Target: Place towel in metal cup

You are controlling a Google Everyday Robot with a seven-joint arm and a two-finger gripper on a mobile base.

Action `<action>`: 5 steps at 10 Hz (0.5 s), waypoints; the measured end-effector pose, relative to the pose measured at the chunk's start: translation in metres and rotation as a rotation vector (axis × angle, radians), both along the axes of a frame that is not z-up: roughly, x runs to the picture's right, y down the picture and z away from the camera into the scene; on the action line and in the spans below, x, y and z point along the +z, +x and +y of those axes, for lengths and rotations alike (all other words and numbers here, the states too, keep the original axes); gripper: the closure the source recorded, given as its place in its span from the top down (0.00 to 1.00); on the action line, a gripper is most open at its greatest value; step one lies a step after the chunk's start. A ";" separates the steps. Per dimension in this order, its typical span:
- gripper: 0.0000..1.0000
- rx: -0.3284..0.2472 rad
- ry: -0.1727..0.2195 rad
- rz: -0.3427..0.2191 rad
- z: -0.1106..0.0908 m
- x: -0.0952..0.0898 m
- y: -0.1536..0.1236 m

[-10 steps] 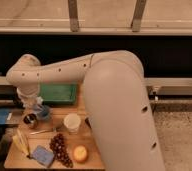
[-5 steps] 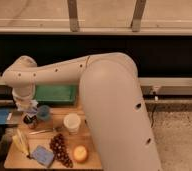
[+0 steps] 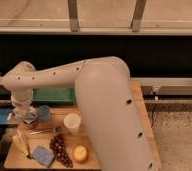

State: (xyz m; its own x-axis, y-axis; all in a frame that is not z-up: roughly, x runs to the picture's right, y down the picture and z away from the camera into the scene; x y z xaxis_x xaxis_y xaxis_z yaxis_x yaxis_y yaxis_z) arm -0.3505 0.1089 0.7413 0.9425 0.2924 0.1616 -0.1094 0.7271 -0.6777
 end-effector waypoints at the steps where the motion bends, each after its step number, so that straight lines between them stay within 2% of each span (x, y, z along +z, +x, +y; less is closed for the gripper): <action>1: 0.00 -0.006 -0.010 -0.002 0.005 0.003 -0.001; 2: 0.02 -0.013 -0.026 -0.003 0.011 0.007 -0.001; 5: 0.30 -0.018 -0.065 -0.004 0.021 0.015 0.001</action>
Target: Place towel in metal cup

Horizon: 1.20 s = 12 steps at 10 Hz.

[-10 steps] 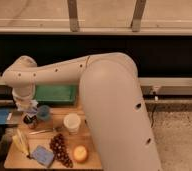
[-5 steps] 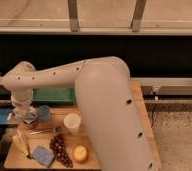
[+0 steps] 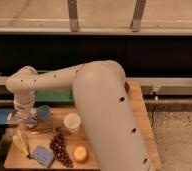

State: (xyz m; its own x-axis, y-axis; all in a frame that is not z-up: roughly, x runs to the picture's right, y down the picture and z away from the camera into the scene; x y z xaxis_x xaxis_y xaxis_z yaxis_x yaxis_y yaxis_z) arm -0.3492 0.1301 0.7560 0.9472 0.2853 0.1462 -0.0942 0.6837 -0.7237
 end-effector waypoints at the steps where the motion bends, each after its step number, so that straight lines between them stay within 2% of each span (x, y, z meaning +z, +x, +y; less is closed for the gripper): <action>1: 0.39 0.000 -0.006 -0.002 0.001 0.000 0.000; 3: 0.57 -0.001 -0.016 -0.010 0.004 -0.001 -0.002; 4: 0.60 0.000 -0.018 -0.012 0.004 -0.002 -0.003; 9: 0.60 0.005 -0.004 -0.010 -0.002 -0.008 -0.001; 12: 0.60 0.038 0.054 0.029 -0.026 -0.014 0.016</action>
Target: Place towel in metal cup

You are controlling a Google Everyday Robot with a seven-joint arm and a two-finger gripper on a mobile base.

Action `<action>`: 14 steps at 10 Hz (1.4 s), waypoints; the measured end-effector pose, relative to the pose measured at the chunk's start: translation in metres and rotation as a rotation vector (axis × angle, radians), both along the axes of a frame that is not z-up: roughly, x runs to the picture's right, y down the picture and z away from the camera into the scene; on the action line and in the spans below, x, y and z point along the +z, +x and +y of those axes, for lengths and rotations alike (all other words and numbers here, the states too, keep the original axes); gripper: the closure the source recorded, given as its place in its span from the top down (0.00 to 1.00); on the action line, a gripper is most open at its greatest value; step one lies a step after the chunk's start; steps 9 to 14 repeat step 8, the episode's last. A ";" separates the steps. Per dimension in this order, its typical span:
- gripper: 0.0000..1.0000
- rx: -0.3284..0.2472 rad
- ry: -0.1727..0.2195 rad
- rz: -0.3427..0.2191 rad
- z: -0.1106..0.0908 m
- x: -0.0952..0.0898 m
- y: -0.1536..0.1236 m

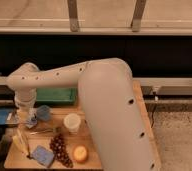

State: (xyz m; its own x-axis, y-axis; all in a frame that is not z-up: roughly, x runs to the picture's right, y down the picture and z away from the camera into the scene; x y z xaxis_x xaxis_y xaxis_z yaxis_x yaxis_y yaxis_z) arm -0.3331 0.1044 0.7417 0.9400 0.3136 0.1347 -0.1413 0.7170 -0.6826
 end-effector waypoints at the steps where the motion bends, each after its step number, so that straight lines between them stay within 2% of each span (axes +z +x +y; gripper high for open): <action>1: 0.60 0.030 0.031 0.038 -0.012 0.000 0.012; 4: 0.60 0.146 0.109 0.228 -0.053 0.016 0.056; 6: 0.60 0.269 0.148 0.380 -0.082 0.027 0.110; 7: 0.60 0.306 0.158 0.415 -0.089 0.029 0.125; 8: 0.60 0.338 0.164 0.442 -0.093 0.030 0.137; 14: 0.60 0.338 0.164 0.442 -0.093 0.030 0.137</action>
